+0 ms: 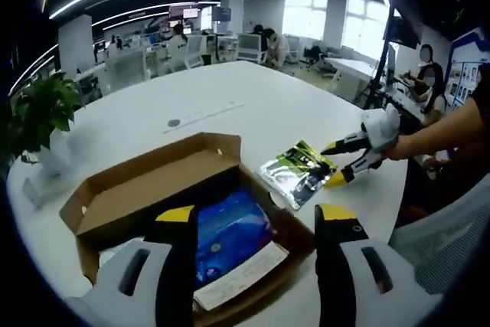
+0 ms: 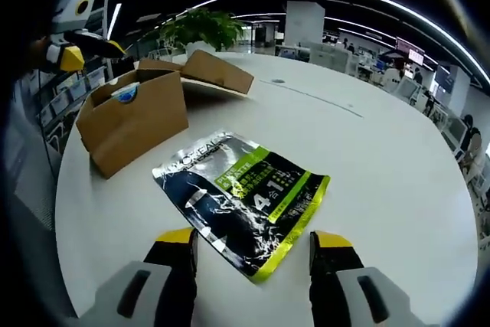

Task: Operate the shoe box by opening the lid, removing the specified soft item, and placing it in the target area until the item is outside and the box remains undamaged.

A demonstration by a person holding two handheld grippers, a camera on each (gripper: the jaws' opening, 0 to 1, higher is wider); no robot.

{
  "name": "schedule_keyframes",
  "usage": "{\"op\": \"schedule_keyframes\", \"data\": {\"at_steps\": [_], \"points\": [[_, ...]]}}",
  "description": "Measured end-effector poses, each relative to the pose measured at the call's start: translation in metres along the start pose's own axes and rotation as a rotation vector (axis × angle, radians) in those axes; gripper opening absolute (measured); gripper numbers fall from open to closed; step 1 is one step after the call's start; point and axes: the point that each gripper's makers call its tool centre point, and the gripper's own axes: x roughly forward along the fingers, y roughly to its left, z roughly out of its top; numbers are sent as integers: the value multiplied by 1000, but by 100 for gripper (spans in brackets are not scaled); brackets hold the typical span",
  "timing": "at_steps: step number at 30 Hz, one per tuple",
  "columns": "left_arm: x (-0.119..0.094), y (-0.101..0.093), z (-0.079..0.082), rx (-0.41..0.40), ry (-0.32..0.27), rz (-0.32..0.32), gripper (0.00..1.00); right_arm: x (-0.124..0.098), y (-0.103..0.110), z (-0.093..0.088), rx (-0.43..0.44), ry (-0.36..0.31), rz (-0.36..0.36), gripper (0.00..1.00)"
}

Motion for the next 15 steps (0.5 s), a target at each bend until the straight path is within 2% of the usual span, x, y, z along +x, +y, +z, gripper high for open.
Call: {"op": "schedule_keyframes", "data": {"at_steps": [15], "points": [[-22,27,-17,-19,-1,44,63,17,4,19,-4,-36,40,58]]}}
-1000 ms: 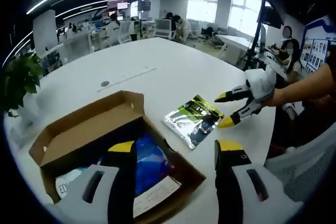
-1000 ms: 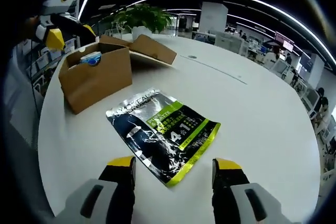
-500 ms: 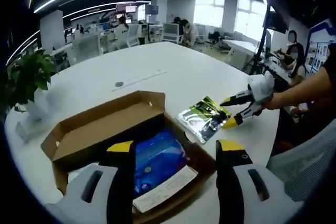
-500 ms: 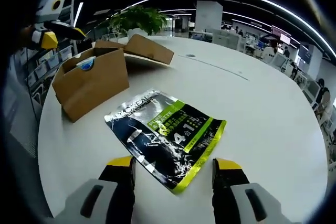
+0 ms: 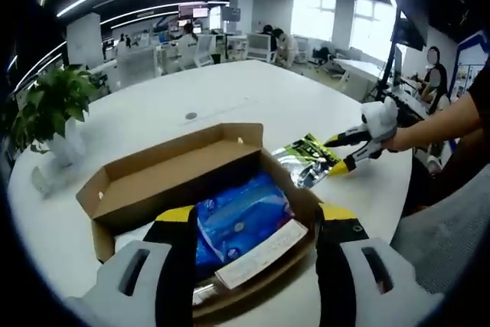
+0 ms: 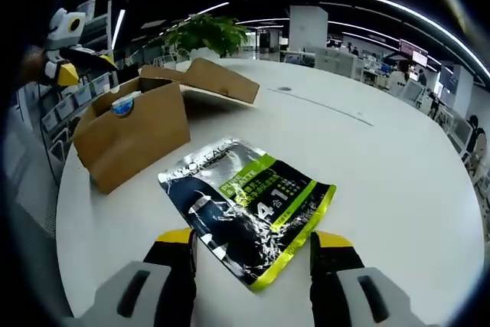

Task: Operate the shoe box by opening the lid, removing the specified soft item, and placing it in the target area until the item is outside and the box remains undamaged.

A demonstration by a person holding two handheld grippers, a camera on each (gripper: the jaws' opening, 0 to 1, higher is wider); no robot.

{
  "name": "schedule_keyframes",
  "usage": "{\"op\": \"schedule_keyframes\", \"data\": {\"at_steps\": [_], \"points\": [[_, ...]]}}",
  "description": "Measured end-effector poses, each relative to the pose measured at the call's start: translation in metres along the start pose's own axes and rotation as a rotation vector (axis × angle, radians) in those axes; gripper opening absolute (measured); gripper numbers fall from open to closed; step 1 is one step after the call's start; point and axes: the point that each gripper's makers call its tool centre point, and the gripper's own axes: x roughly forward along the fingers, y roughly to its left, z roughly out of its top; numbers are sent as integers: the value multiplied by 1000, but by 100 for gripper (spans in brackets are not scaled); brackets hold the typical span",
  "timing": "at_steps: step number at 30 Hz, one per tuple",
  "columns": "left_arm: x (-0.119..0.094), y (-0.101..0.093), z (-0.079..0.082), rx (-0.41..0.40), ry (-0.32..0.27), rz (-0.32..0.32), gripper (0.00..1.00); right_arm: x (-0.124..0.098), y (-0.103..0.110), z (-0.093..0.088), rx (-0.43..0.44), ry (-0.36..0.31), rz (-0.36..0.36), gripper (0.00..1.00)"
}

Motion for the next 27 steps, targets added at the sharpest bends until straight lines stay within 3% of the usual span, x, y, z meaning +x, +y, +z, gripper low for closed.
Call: {"op": "schedule_keyframes", "data": {"at_steps": [8,12,19,27], "points": [[-10,13,-8,-7,10,29,63,6,1,8,-33,-5,19,59],[-13,16,-12,-16,11,37,62,6,3,3,-55,10,26,60],[-14,17,-16,-22,14,43,62,9,9,5,-27,0,29,63],[-18,22,-18,-31,11,54,62,14,14,9,-33,-3,-17,64]]}}
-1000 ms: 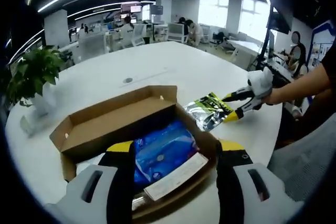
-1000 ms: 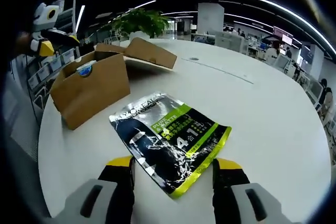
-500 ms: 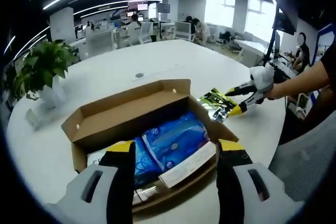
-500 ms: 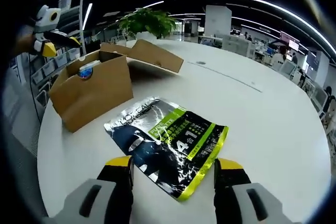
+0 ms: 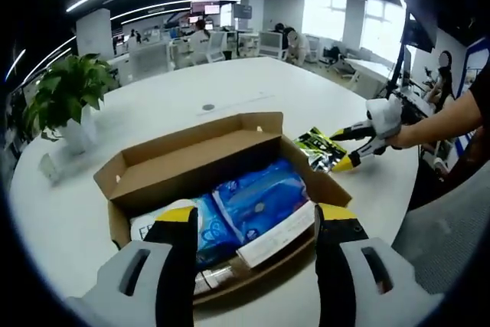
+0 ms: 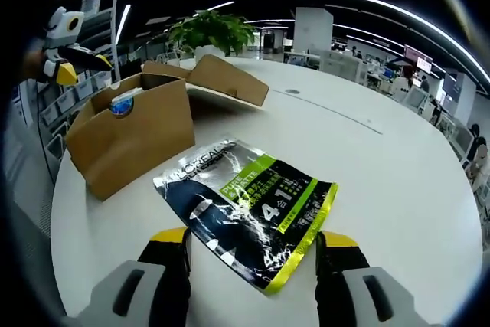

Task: Operate the shoe box by opening the lid, removing the specified soft item, and placing it in the target area until the item is outside and the box remains undamaged.

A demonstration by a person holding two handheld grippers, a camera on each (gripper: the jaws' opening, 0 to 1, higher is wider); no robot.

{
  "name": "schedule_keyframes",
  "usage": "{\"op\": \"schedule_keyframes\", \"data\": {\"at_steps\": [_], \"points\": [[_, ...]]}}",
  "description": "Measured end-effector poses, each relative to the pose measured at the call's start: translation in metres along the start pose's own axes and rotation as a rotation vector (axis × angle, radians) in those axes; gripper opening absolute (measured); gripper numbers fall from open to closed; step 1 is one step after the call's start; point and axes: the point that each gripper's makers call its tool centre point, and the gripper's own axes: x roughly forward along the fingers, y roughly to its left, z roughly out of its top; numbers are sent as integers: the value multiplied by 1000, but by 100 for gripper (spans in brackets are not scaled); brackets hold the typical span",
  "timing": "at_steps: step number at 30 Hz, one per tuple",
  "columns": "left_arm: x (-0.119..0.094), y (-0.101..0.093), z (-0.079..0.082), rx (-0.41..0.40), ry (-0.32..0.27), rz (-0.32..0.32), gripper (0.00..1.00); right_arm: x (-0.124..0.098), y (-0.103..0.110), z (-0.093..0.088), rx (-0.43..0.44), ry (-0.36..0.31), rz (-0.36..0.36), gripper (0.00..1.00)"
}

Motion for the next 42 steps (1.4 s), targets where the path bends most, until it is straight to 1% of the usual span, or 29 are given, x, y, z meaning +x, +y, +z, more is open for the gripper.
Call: {"op": "schedule_keyframes", "data": {"at_steps": [9,17,23,26,28,30,33,37,42], "points": [[-6,10,-1,-4,-2,19,62,6,2,6,21,-8,-17,64],[-11,17,-3,-10,-5,37,62,11,-1,7,28,-4,-24,64],[-18,25,-8,-16,-5,48,62,10,-1,8,23,-4,-22,64],[-20,31,-8,-3,-18,31,63,1,-4,14,27,-11,-37,65],[-21,39,-10,8,-10,24,63,-9,-3,21,29,-21,-46,66],[-22,45,-11,12,-9,22,63,-17,-3,28,2,-34,-52,66],[-24,55,-9,21,-16,17,63,-28,-4,34,18,-44,-66,66],[-27,63,-11,52,-11,7,63,-41,2,43,40,-59,-68,69],[-31,73,-12,101,-2,-9,64,-53,16,58,36,-82,-52,71]]}}
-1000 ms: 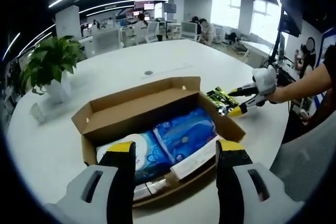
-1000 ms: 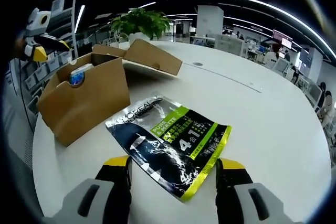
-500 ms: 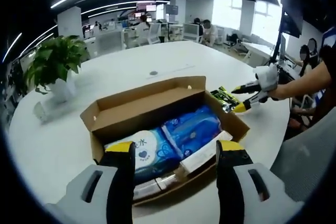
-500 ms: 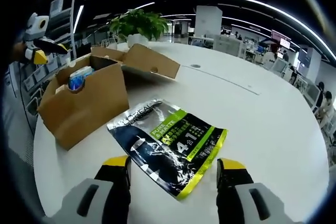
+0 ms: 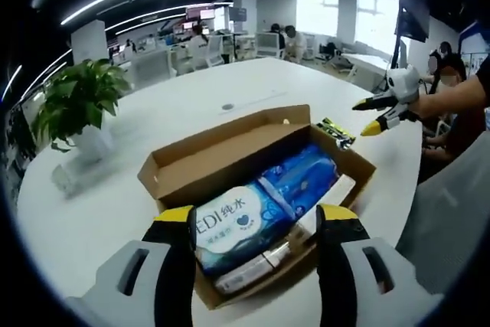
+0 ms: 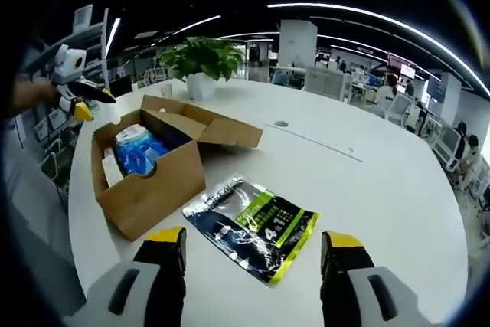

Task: Operate the shoe box by opening the lid, removing the specified soft item, and placing it in the target area until the item is outside and the box remains undamaged.

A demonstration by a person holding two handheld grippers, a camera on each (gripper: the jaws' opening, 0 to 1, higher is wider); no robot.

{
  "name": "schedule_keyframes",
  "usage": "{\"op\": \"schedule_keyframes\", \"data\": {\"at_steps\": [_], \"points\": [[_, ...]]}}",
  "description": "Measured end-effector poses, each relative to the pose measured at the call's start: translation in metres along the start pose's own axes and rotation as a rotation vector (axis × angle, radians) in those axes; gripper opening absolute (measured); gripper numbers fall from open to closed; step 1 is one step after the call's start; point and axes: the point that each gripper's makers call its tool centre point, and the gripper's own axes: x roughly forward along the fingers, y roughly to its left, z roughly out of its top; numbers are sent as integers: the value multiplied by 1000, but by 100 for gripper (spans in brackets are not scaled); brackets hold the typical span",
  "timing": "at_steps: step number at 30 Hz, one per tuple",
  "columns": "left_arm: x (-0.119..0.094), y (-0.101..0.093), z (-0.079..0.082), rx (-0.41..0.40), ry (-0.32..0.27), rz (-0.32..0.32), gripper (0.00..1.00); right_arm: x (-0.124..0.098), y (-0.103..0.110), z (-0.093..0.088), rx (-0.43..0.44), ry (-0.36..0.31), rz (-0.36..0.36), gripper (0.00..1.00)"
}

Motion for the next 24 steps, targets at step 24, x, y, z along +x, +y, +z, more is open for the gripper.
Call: {"op": "schedule_keyframes", "data": {"at_steps": [24], "points": [[2,2,0,225,82,-134,67,-5,74,77,-156,-39,143,74]]}}
